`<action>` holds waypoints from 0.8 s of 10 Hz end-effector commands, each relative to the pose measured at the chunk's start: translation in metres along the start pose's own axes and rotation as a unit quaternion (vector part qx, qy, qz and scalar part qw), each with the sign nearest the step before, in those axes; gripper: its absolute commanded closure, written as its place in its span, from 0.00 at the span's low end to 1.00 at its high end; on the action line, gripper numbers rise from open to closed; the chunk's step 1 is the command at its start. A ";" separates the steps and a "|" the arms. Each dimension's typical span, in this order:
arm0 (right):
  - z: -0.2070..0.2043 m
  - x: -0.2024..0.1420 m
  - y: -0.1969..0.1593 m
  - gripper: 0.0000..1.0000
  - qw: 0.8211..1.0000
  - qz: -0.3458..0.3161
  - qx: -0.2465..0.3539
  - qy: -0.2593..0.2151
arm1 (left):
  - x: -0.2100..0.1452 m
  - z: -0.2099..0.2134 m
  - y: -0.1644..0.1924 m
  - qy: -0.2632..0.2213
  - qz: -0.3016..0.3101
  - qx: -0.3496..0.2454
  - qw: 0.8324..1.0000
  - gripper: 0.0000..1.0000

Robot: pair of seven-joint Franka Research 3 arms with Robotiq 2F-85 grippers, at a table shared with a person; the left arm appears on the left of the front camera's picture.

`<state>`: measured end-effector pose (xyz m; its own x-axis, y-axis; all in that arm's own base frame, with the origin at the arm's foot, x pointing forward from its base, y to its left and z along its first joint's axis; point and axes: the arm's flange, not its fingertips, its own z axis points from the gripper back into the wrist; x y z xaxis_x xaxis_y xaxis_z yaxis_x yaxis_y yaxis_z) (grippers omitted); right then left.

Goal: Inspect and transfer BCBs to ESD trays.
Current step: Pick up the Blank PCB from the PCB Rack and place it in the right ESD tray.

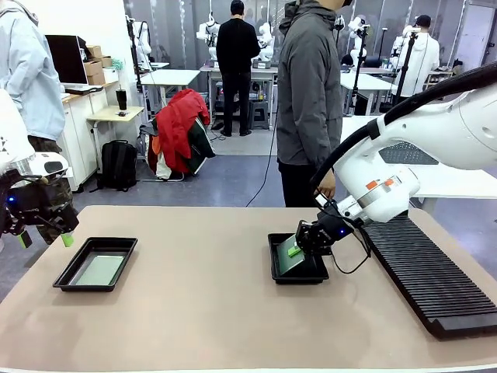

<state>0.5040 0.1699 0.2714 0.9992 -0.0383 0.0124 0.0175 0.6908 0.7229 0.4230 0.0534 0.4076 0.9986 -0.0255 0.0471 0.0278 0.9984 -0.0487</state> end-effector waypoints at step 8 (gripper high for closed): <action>0.006 -0.001 0.019 0.79 0.999 -0.005 -0.042 0.005 | 0.001 -0.001 0.001 -0.006 0.000 -0.002 1.000 0.00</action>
<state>0.5036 0.1720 0.2782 0.9997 -0.0246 0.0057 0.0136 0.7135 0.7005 0.4230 0.0534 0.4076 0.9986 -0.0255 0.0471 0.0278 0.9984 -0.0487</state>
